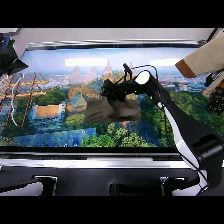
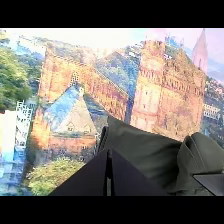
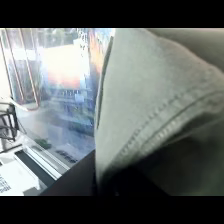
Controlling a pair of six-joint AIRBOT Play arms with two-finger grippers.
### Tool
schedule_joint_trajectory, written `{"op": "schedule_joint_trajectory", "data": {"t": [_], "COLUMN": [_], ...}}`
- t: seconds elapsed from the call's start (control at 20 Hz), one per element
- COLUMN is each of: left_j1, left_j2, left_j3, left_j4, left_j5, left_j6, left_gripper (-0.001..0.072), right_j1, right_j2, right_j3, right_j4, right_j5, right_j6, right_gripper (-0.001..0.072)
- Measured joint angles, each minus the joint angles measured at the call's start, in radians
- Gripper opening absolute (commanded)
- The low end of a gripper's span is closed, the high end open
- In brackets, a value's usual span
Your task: Fold the clothes and pants, and hang the long-sleeved shirts on hangers.
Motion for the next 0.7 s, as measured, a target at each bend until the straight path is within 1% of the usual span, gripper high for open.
{"op": "schedule_joint_trajectory", "data": {"t": [0.1,0.2,0.25,0.3,0.35,0.55,0.7], "left_j1": [0.002,0.003,0.003,0.003,0.003,0.003,0.003], "left_j2": [0.0,0.0,0.0,0.0,0.0,0.0,0.0], "left_j3": [0.0,0.0,0.0,0.0,0.0,0.0,0.0], "left_j4": [0.0,0.001,0.002,0.002,0.001,0.001,0.001], "left_j5": [0.0,0.0,0.0,0.0,0.0,-0.001,-0.001], "left_j6": [0.001,0.001,0.001,0.001,0.001,0.0,-0.001], "left_gripper": [0.0018,0.0019,0.0019,0.0019,0.0019,0.0019,0.0019], "right_j1": [0.003,0.008,0.012,0.016,0.021,0.025,-0.02], "right_j2": [-0.003,-0.005,-0.005,-0.005,-0.005,0.002,0.032], "right_j3": [0.0,0.0,0.0,0.0,0.0,0.0,0.0], "right_j4": [0.031,0.05,0.056,0.061,0.065,0.076,0.078], "right_j5": [-0.01,-0.014,-0.018,-0.022,-0.022,-0.012,0.004], "right_j6": [-0.002,-0.007,-0.009,-0.012,-0.013,-0.023,-0.046], "right_gripper": [0.0189,0.0202,0.03,0.0441,0.0499,0.0495,0.0495]}}
